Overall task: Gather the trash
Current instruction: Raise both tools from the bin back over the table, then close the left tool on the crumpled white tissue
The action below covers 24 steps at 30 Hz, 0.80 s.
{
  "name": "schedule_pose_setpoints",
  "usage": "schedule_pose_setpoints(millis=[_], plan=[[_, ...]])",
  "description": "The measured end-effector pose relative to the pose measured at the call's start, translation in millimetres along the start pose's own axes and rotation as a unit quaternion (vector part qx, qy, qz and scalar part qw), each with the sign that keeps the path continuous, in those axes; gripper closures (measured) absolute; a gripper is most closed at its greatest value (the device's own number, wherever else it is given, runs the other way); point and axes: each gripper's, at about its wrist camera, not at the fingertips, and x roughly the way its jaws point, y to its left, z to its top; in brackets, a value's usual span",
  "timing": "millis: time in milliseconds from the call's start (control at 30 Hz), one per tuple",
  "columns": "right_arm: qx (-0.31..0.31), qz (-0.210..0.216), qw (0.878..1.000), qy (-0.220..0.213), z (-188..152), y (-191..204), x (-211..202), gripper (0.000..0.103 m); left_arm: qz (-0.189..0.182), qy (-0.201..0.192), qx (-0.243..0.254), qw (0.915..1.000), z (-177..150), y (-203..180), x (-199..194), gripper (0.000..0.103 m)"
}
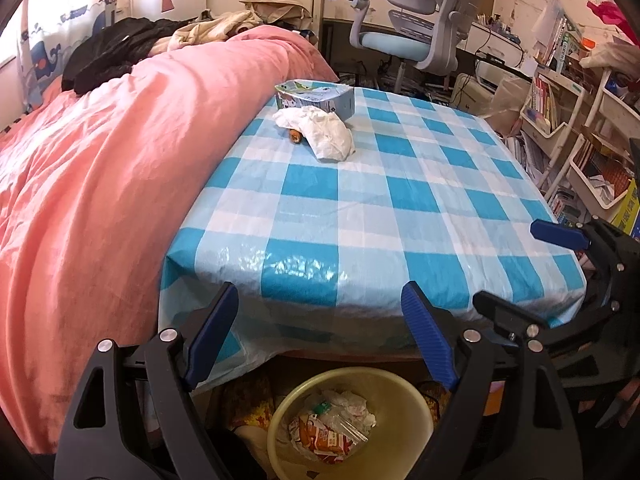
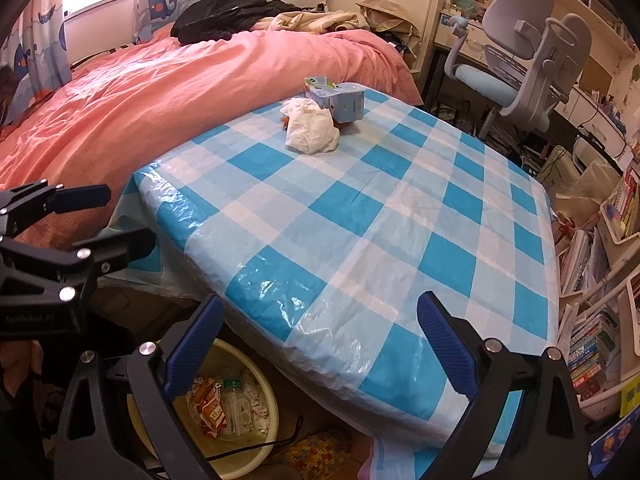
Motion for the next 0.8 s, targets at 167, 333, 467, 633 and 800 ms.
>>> schedule_pose_setpoints(millis=[167, 333, 467, 633, 800], plan=[[-0.007, 0.0, 1.0, 0.0, 3.0, 0.1, 4.3, 0.01, -0.001, 0.0, 0.001, 1.0, 9.7, -2.9, 6.1, 0.022], [-0.01, -0.007, 1.0, 0.003, 6.0, -1.5, 8.9, 0.009, -0.006, 0.002, -0.016, 0.9998, 26.5, 0.5, 19.3, 0.022], [-0.009, -0.014, 1.0, 0.006, 8.6, -3.6, 11.5, 0.009, -0.004, 0.004, -0.032, 0.9995, 45.8, 5.4, 33.7, 0.022], [-0.002, -0.016, 1.0, 0.011, 12.2, -9.2, 15.2, 0.009, -0.006, 0.011, -0.049, 0.9987, 74.0, 8.9, 59.6, 0.022], [0.002, -0.013, 1.0, 0.016, 17.1, -14.0, 20.5, 0.009, -0.004, 0.014, -0.055, 0.9984, 102.3, 4.8, 88.1, 0.022]])
